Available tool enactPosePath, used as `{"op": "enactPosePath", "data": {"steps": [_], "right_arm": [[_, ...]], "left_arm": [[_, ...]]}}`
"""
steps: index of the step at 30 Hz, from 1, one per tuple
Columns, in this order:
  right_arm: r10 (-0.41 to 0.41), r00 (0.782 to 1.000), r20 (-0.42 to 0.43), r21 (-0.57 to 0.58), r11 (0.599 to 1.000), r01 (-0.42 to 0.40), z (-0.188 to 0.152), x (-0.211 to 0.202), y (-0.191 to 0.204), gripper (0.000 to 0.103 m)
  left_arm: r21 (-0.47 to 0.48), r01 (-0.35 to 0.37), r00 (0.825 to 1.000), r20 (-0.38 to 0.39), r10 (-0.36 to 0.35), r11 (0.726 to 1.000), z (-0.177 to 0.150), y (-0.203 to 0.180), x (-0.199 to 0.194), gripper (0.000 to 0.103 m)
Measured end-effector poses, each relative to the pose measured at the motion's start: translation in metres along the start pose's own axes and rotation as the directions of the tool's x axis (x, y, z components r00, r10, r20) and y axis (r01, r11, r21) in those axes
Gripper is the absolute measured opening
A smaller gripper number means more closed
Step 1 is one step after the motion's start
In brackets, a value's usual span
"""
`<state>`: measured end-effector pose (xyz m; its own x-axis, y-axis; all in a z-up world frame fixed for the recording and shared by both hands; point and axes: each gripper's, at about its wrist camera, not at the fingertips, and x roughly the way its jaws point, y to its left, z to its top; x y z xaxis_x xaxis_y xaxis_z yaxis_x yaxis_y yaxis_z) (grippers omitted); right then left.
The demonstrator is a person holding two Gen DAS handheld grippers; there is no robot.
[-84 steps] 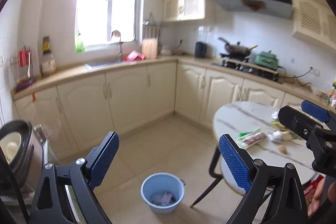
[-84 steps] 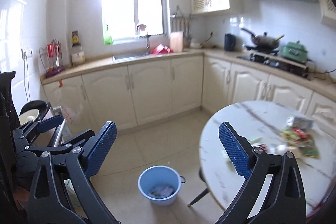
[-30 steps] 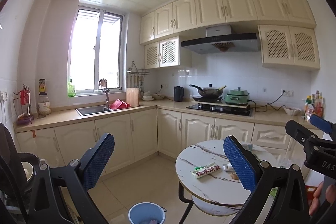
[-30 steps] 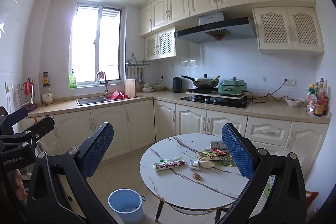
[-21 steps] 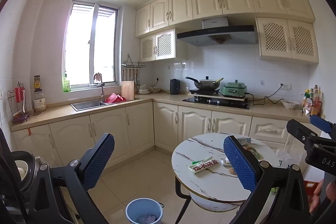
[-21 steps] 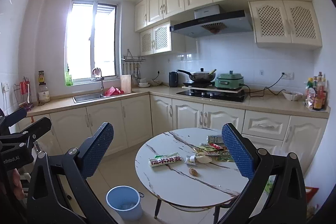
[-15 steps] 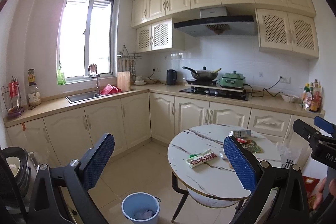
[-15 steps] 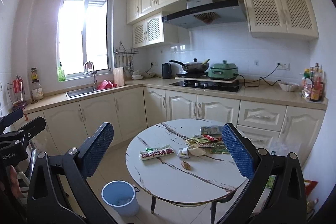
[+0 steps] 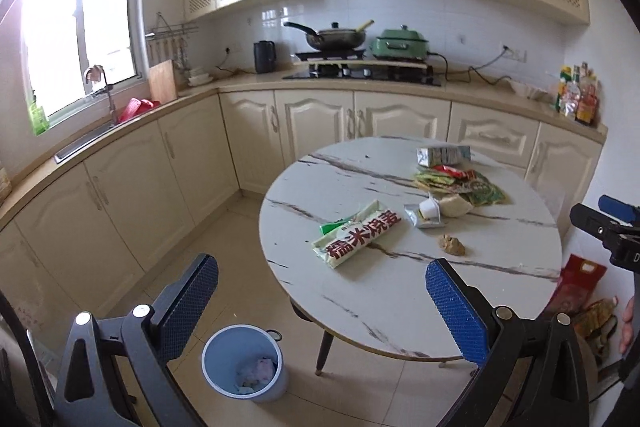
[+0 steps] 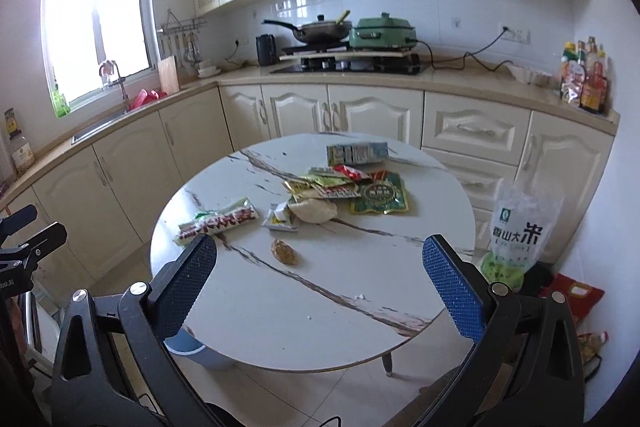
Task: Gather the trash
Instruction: 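Grasp the rice-cake bag with the left tool while the right tool grasps the white bread bag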
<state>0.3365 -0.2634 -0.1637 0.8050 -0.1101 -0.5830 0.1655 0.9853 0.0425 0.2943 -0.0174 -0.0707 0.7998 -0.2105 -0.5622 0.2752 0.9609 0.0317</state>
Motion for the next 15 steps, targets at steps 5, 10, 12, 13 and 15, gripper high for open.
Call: {"op": "enactPosePath", "data": {"steps": [5,10,12,13,15], "right_arm": [[0.013,0.995,-0.103,-0.008,1.0,-0.014,-0.005,0.058,-0.015,0.103],[0.02,0.984,-0.175,-0.022,0.999,-0.024,0.0,0.106,-0.024,0.103],[0.017,0.982,-0.191,-0.03,0.999,-0.023,0.004,0.12,-0.026,0.103],[0.022,0.98,-0.196,-0.035,0.999,-0.029,0.005,0.125,-0.026,0.103],[0.038,0.976,-0.212,-0.041,0.998,-0.048,0.008,0.138,-0.028,0.103]], "left_arm": [[0.036,0.109,0.99,-0.098,-0.105,0.993,0.033,0.011,0.085,0.102],[0.111,0.164,0.969,-0.205,-0.139,0.98,0.058,0.026,0.172,0.102],[0.145,0.17,0.963,-0.236,-0.132,0.975,0.065,0.03,0.2,0.102],[0.155,0.166,0.96,-0.249,-0.124,0.974,0.069,0.033,0.213,0.102],[0.154,0.177,0.954,-0.27,-0.131,0.972,0.075,0.037,0.234,0.102]]}}
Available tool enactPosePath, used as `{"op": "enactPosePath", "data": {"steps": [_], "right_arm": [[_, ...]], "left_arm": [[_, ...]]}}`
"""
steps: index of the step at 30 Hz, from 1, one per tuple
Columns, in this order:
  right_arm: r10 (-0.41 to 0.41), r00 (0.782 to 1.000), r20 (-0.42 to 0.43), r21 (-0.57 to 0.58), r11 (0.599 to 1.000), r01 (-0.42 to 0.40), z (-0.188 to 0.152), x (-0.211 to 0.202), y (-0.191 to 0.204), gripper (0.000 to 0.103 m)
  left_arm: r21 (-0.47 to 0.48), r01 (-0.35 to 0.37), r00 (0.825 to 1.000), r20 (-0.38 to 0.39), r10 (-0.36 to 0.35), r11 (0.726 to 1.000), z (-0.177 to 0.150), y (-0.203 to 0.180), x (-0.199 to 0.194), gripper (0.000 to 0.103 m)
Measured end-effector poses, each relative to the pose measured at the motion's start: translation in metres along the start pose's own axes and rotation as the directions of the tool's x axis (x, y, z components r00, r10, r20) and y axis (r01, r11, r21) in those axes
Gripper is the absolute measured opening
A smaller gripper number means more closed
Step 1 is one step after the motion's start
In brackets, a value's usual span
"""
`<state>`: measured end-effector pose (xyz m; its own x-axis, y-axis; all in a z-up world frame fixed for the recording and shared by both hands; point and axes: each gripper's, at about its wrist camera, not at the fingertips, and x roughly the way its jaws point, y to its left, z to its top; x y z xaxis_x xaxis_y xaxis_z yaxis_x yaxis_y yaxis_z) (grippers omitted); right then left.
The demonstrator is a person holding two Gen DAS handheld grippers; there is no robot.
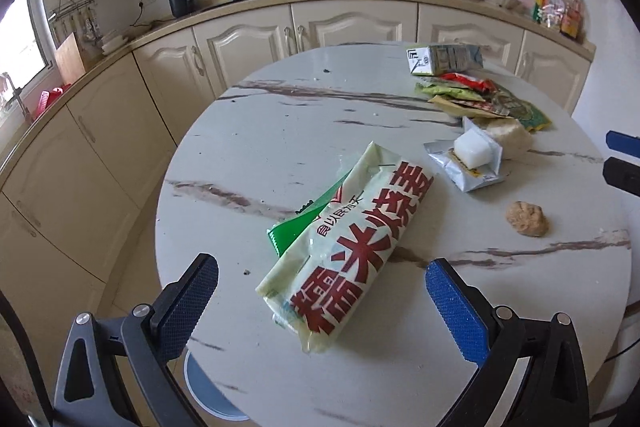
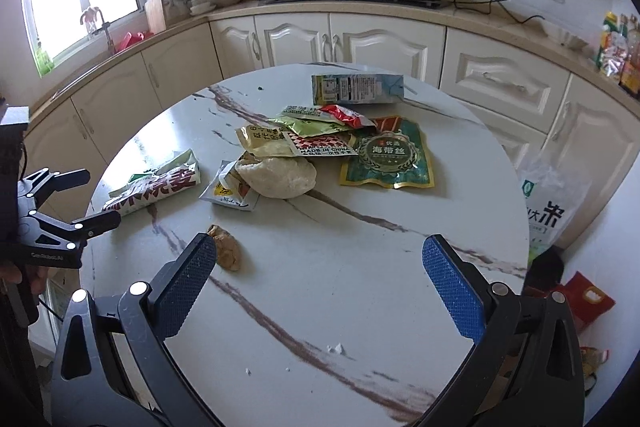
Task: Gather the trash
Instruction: 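Grasp the rice-cake bag with the left tool while the right tool grasps the white bread bag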
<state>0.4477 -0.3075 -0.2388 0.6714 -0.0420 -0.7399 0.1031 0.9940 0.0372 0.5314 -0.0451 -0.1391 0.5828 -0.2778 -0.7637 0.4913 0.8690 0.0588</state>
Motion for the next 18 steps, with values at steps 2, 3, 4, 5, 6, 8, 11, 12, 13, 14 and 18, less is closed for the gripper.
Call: {"op": "enactPosePath", "data": {"steps": [2,3,4,5,6,8,11,12,13,14,18], "right_arm": [[0.013,1.0,-0.009,-0.004,1.0,-0.013,0.005,0.01,-0.001,0.103],[0.019,1.0,-0.016,-0.006,1.0,-0.019,0.008,0.015,-0.001,0.103],[0.025,0.999,-0.025,-0.009,1.0,-0.025,0.012,0.021,-0.001,0.103],[0.033,0.999,-0.029,-0.013,0.999,-0.033,0.015,0.026,-0.001,0.103],[0.043,0.998,-0.035,-0.016,0.999,-0.043,0.018,0.032,0.001,0.103],[0.065,0.997,-0.046,-0.011,0.998,-0.066,0.023,0.044,0.002,0.103],[0.104,0.992,-0.067,0.034,0.994,-0.102,0.028,0.063,0.003,0.103],[0.109,0.991,-0.072,0.052,0.993,-0.106,0.029,0.069,0.002,0.103],[0.112,0.991,-0.074,0.072,0.992,-0.107,0.031,0.075,0.0,0.103],[0.11,0.991,-0.08,0.09,0.991,-0.103,0.032,0.08,-0.001,0.103],[0.094,0.991,-0.1,0.094,0.992,-0.085,0.038,0.098,0.002,0.103]], "left_arm": [[0.004,0.016,1.0,-0.013,-0.016,1.0,0.008,0.006,0.013,0.102],[0.01,0.024,0.999,-0.025,-0.024,1.0,0.014,0.006,0.024,0.102],[0.018,0.028,0.999,-0.037,-0.027,0.999,0.018,0.009,0.031,0.1],[0.023,0.03,0.999,-0.041,-0.029,0.999,0.02,0.009,0.037,0.099],[0.019,0.045,0.998,-0.041,-0.044,0.999,0.02,0.007,0.04,0.097],[-0.007,0.097,0.994,-0.041,-0.097,0.995,0.025,0.012,0.044,0.083],[0.001,0.113,0.993,-0.025,-0.113,0.994,0.025,0.013,0.045,0.076],[0.001,0.115,0.993,-0.022,-0.115,0.993,0.022,0.013,0.043,0.075],[-0.003,0.116,0.993,-0.018,-0.116,0.993,0.021,0.014,0.043,0.074],[-0.005,0.113,0.993,-0.014,-0.113,0.994,0.017,0.013,0.039,0.072],[-0.013,0.11,0.994,0.005,-0.11,0.994,0.0,0.003,0.024,0.068]]}}
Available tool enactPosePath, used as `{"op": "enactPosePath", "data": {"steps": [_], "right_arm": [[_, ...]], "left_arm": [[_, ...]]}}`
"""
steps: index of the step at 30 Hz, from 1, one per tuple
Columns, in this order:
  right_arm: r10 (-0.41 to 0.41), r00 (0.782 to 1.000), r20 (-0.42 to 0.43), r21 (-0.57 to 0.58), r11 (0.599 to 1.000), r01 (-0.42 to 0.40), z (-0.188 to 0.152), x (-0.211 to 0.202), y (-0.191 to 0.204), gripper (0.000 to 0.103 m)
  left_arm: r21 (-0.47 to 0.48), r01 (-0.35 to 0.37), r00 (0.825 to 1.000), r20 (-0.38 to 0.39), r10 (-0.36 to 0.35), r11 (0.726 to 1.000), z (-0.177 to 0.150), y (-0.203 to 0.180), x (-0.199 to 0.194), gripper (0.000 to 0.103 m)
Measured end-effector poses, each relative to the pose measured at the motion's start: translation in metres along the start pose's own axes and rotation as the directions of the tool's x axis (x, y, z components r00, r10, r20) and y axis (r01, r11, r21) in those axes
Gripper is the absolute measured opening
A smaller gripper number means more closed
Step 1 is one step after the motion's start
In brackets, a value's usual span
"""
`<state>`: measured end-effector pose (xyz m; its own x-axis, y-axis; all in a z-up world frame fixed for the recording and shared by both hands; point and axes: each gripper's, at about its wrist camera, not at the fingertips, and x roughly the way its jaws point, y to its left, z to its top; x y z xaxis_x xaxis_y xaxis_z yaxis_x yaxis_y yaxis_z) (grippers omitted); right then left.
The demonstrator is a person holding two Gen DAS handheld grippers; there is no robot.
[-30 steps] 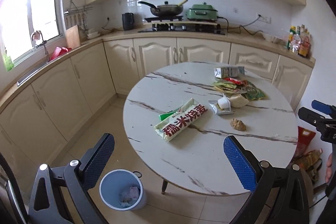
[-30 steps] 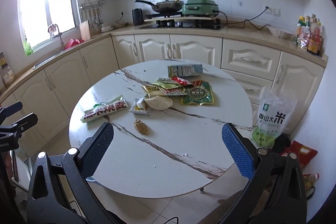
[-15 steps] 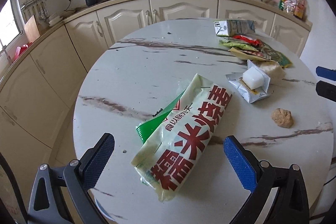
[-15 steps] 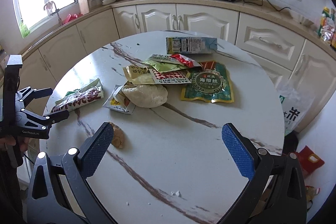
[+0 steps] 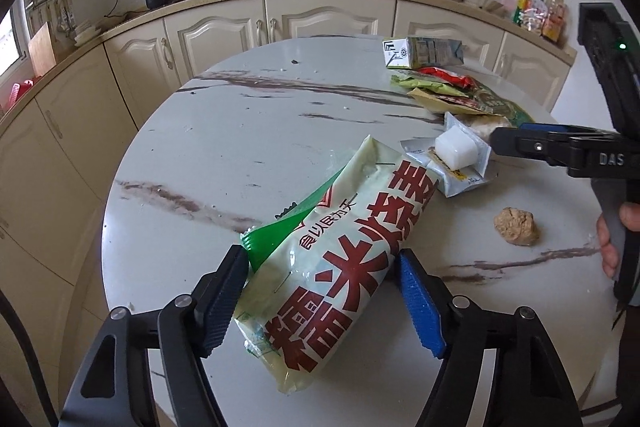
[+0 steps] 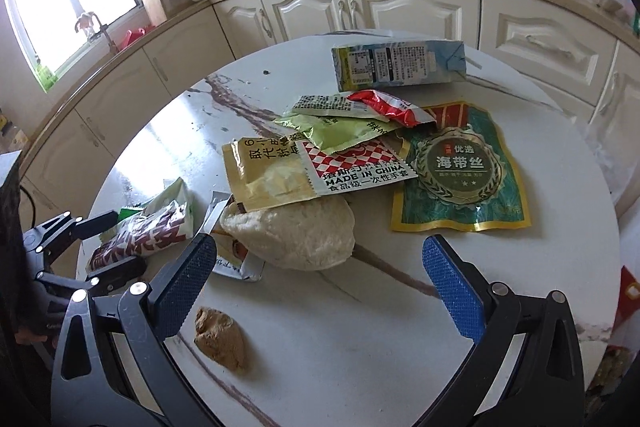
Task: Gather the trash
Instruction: 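Grasp the rice-cake bag with the left tool while the right tool grasps the white bread bag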
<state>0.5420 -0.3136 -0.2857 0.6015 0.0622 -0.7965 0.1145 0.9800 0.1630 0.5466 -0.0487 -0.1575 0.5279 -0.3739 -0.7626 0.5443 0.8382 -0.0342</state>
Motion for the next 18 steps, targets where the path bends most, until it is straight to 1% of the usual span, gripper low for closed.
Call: {"op": "enactPosePath", "data": {"steps": [3,4,7,8,9,10,11,14,18], "right_arm": [[0.005,1.0,-0.02,0.014,1.0,-0.005,0.002,0.01,0.002,0.103],[0.015,1.0,-0.017,0.017,1.0,-0.015,0.003,0.011,0.003,0.103],[0.018,1.0,-0.005,0.022,1.0,-0.018,0.005,0.015,0.005,0.097],[0.036,0.999,-0.002,0.02,0.999,-0.036,0.006,0.016,0.005,0.09],[0.055,0.998,0.0,0.017,0.998,-0.055,0.007,0.016,0.006,0.081],[0.077,0.997,-0.003,0.017,0.997,-0.077,0.007,0.016,0.007,0.074],[0.088,0.996,-0.005,0.012,0.996,-0.088,0.008,0.016,0.009,0.065],[0.076,0.997,-0.001,-0.014,0.997,-0.076,0.005,0.013,0.014,0.062],[0.078,0.997,0.009,-0.022,0.997,-0.077,-0.006,0.001,0.011,0.059]], "left_arm": [[-0.028,0.0,1.0,0.019,0.001,1.0,-0.014,-0.002,-0.015,0.062],[-0.036,0.002,1.0,0.03,-0.001,0.999,-0.018,-0.002,-0.02,0.057],[-0.036,0.009,0.999,0.037,-0.008,0.999,-0.026,-0.007,-0.032,0.051],[-0.031,0.017,0.999,0.04,-0.015,0.999,-0.029,-0.009,-0.034,0.038],[-0.029,0.025,0.999,0.039,-0.024,0.999,-0.029,-0.011,-0.036,0.039],[-0.027,0.023,0.999,0.04,-0.022,0.999,-0.032,-0.013,-0.039,0.039],[-0.026,0.026,0.999,0.036,-0.026,0.999,-0.033,-0.014,-0.041,0.038],[-0.037,0.051,0.998,0.034,-0.05,0.998,-0.041,-0.014,-0.046,0.038],[-0.033,0.028,0.999,0.031,-0.027,0.999,-0.045,-0.015,-0.051,0.039]]}}
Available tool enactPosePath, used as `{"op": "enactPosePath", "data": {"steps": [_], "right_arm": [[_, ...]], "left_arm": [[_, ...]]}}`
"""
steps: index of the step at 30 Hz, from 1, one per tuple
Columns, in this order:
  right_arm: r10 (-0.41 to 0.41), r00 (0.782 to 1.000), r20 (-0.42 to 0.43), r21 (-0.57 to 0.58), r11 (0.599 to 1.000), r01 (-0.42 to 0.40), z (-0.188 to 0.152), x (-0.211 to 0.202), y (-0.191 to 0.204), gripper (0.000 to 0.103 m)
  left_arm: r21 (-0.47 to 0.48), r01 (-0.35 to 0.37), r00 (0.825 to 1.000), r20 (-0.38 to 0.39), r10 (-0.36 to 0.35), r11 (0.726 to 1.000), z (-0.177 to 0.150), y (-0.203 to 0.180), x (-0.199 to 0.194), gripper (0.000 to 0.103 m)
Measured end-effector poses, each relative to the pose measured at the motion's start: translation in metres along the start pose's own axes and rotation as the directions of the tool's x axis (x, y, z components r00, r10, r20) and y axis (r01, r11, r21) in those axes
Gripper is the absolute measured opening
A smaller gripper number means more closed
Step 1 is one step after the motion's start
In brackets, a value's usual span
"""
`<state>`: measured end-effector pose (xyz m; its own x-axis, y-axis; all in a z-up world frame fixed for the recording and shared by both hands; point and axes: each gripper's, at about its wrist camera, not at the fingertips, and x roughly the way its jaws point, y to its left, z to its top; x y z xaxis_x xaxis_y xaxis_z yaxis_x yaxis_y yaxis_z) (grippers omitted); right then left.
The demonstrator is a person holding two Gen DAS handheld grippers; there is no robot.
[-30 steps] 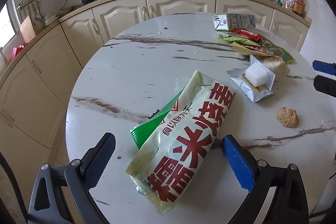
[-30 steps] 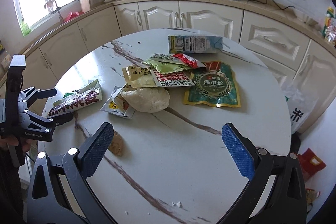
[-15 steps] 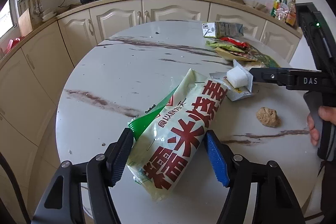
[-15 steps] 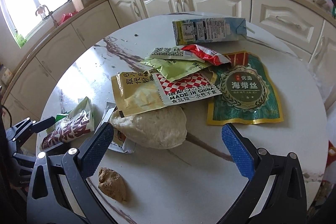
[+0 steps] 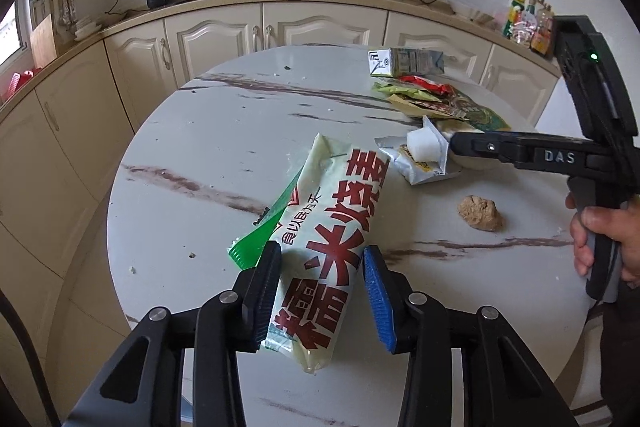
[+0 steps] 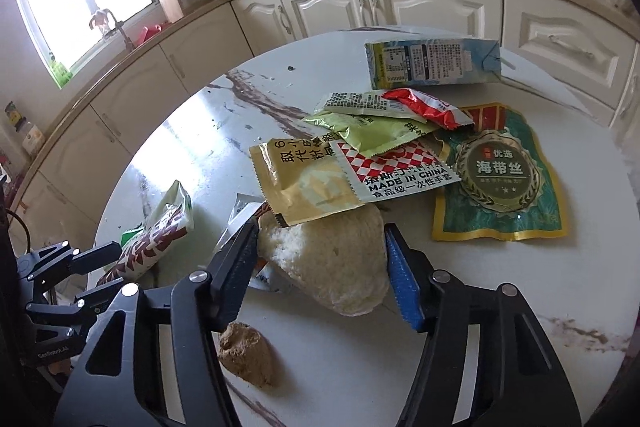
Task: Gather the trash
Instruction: 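Grasp the rice-cake bag with the left tool while the right tool grasps the white bread bag, then lift the rice-cake bag and bread over the blue bucket and open both tools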
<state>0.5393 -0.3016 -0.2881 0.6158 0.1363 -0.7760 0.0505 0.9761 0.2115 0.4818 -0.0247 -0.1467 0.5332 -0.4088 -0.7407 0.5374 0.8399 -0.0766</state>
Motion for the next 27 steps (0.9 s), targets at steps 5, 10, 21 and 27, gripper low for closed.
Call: {"op": "enactPosePath", "data": {"steps": [5,10,21,27], "right_arm": [[-0.006,0.999,0.035,0.042,0.999,0.004,-0.02,-0.027,-0.012,0.058],[0.015,0.998,0.06,0.074,0.997,-0.019,-0.031,-0.048,-0.019,0.058],[0.048,0.992,0.114,0.04,0.998,-0.053,-0.04,-0.08,0.004,0.058],[0.078,0.988,0.136,-0.002,0.997,-0.078,-0.04,-0.095,0.03,0.058]], "left_arm": [[-0.003,-0.01,1.0,-0.004,0.01,1.0,0.004,0.0,0.004,0.065],[0.023,-0.033,0.999,-0.025,0.034,0.999,0.016,-0.012,0.02,0.065],[0.03,0.015,1.0,-0.003,-0.015,0.999,0.019,-0.027,0.022,0.049],[-0.041,0.073,0.997,0.042,-0.071,0.997,0.01,-0.013,-0.01,0.022]]}}
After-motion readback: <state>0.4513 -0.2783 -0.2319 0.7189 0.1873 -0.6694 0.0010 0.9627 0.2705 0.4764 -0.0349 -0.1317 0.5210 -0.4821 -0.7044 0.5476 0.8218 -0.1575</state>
